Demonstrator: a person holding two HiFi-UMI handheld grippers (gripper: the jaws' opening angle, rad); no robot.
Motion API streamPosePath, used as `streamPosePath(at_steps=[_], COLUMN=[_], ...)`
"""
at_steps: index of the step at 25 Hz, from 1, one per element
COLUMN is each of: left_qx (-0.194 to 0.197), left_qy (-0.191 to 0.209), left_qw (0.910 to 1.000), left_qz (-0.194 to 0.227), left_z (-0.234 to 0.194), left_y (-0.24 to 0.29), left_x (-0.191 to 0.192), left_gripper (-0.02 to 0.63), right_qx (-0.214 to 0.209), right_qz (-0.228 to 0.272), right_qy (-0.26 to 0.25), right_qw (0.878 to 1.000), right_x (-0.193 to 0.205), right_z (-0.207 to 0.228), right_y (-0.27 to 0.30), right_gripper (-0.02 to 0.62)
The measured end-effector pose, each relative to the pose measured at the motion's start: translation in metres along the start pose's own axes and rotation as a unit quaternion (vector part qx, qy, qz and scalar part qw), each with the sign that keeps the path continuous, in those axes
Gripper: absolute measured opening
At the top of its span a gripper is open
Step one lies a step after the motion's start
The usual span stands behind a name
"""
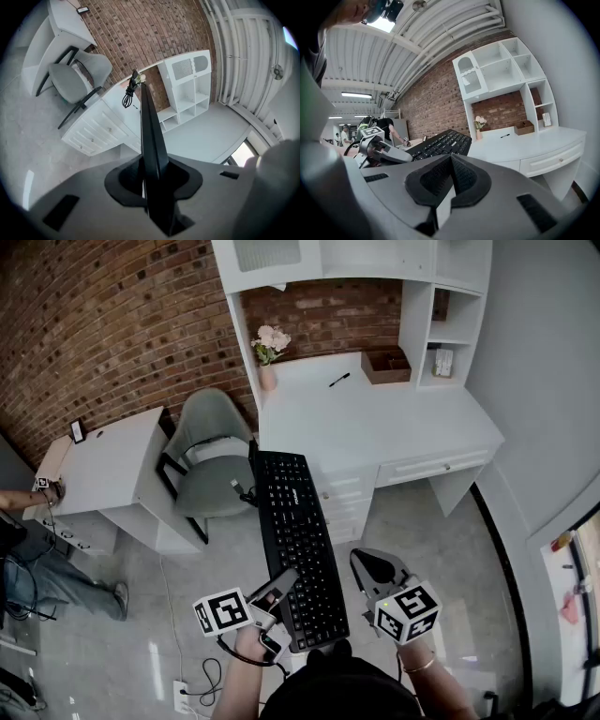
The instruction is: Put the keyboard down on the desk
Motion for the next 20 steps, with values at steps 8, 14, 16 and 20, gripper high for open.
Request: streamPosePath(at_steps=[8, 14, 16, 20], left_qx=[-0.006, -0.017, -0.018, -0.017], left_qy=[0.004, 0.019, 0.007, -0.001], left_qw=[1.0, 0.9996, 0.9997, 0.9996], left_qz=[0.001, 0.01, 0.016, 0.022], left_z=[-0.001, -0.001, 0.001, 0.002], left_y=[0.017, 0.025, 0.032, 0.036], left_x=[0.003, 0.002, 0.002, -0.003], left_gripper=[0.094, 0.094, 0.094, 0.094], right_qx=[-0.013, -0.011, -0.013, -0.021], right_qz=[0.002, -0.001, -0.001, 0.002], right_qy=[0.006, 0.015, 0.02, 0.026], right_qw=[1.0, 1.0, 1.0, 0.999], right_x=[0.001, 0.006, 0.005, 0.004], right_z=[0.017, 0.035, 0.044, 0.048], right_y=[0.001, -0.002, -0.001, 0.005], right_gripper=[0.005, 0.005, 0.005, 0.005])
Point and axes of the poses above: the fingertips, and each gripper's own axes: y forward along the fingers, z to its right, x out of its underside, the point moved 3 cm from there along -y, backward along the fingers, and after that the axes turned 5 degrees about z, right-handed, at the moved point
